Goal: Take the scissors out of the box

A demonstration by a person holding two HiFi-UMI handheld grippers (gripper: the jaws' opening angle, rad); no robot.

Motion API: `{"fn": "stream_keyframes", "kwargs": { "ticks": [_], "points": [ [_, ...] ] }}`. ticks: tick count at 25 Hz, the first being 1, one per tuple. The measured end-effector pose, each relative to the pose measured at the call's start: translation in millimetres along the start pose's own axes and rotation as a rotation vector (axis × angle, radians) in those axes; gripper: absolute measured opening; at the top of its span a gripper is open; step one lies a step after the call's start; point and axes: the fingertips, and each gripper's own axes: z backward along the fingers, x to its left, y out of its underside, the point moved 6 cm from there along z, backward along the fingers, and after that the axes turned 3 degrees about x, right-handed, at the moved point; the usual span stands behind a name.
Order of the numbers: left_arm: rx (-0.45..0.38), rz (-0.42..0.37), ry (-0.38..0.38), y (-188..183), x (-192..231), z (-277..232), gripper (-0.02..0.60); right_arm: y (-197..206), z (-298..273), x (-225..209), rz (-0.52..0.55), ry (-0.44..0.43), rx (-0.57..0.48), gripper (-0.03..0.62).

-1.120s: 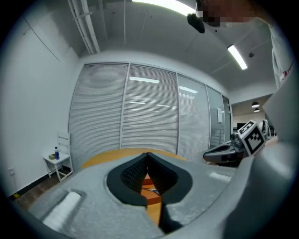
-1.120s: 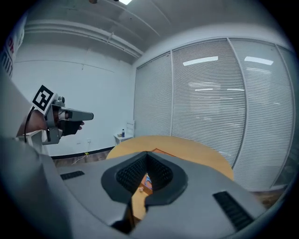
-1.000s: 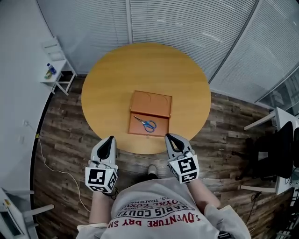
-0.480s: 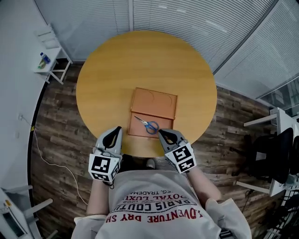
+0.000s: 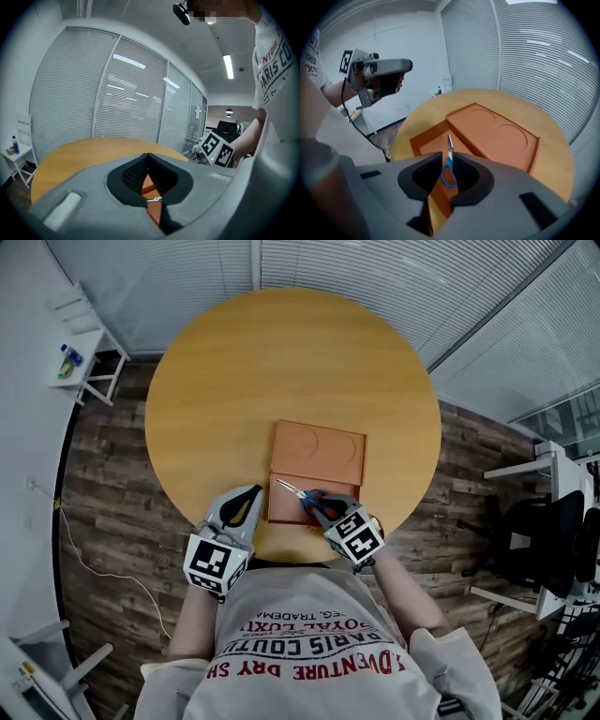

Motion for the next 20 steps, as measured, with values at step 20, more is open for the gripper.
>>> {"fn": "stream_keyframes", "kwargs": {
  "ticks": [20],
  "points": [
    [0.074,0.051,-0.007,18,47,-25,0.008,23,-73,-16,0.237,0.007,0.440,0.137]
  ]
}}
